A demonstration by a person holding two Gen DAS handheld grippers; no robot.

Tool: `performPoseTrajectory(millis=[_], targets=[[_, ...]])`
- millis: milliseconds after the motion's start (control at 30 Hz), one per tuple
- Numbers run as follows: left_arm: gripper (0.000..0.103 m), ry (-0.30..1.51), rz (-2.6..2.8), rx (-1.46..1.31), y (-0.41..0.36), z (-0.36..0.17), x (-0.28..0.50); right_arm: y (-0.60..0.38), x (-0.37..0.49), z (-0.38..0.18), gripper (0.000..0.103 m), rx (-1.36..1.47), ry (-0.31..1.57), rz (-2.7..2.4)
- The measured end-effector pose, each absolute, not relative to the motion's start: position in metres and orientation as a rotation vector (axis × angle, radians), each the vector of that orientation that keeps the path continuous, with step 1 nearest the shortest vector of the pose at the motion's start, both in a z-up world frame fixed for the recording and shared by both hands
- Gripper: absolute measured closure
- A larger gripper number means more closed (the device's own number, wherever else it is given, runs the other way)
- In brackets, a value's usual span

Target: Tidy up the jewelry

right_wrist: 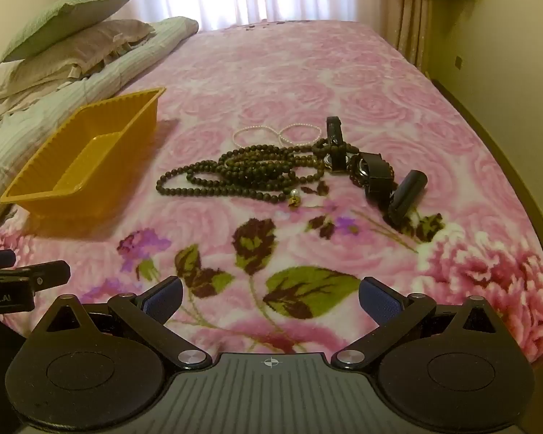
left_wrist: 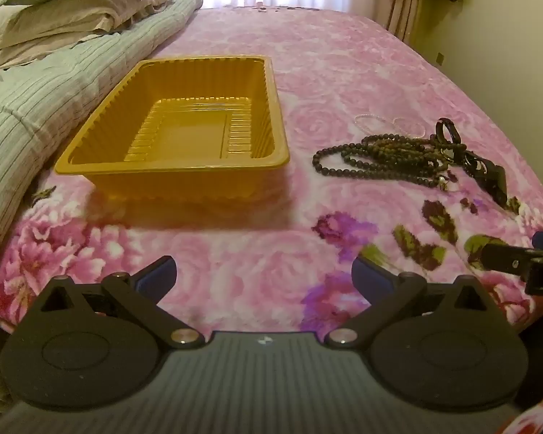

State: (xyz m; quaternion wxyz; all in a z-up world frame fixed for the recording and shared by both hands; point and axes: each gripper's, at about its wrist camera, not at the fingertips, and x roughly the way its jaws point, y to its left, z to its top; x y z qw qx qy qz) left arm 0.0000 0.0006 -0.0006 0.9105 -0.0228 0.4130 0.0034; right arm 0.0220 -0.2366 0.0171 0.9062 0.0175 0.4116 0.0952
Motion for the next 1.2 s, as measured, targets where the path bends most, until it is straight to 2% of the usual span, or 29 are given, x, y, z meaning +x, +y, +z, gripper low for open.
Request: performPoseTrajectory(millis=[1200], targets=[[0.001,0.841,-0.003,-0.044,-0.0023,0.0023,0.0005,-0.2356,0.0241,0.0204,0.0,0.041,0.842,0.196]])
